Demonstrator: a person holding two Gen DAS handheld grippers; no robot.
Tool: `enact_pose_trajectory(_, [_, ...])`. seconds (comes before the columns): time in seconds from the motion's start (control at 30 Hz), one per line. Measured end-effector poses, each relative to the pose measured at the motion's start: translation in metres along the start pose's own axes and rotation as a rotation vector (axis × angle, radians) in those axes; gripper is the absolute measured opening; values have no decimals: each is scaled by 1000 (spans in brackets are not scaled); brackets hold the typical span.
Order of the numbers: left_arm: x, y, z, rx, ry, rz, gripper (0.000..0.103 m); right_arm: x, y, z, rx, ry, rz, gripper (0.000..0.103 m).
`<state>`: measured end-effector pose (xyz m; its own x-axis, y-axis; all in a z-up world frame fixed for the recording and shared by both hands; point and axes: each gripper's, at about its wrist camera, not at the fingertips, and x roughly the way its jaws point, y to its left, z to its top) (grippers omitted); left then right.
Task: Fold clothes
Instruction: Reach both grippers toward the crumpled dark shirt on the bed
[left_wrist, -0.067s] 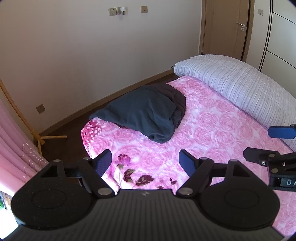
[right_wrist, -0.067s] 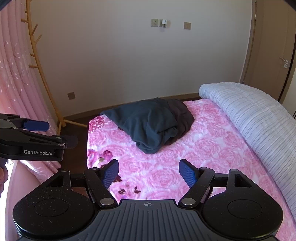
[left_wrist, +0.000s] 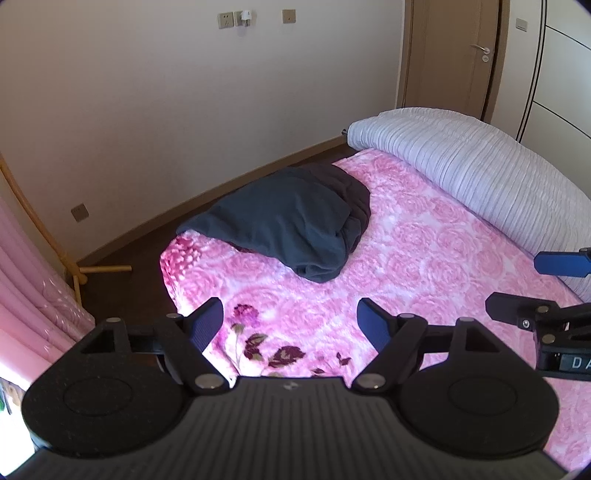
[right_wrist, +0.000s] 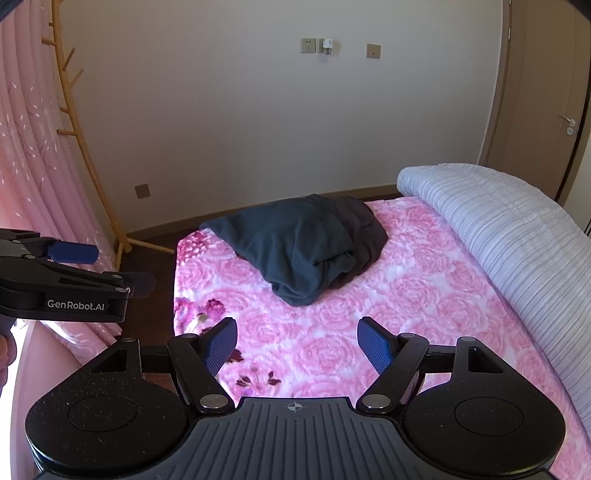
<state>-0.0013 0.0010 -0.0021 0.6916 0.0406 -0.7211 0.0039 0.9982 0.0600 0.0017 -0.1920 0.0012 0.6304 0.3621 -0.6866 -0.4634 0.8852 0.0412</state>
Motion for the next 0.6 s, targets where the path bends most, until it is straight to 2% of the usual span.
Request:
enact_pose_trajectory(0.47, [3, 4, -13, -2, 30, -15, 77, 7, -11, -9, 2, 18, 22, 75])
enact_pose_trajectory(0.6, [-7, 4, -24, 15, -4, -37, 77, 12, -17, -13, -1, 28, 28, 75])
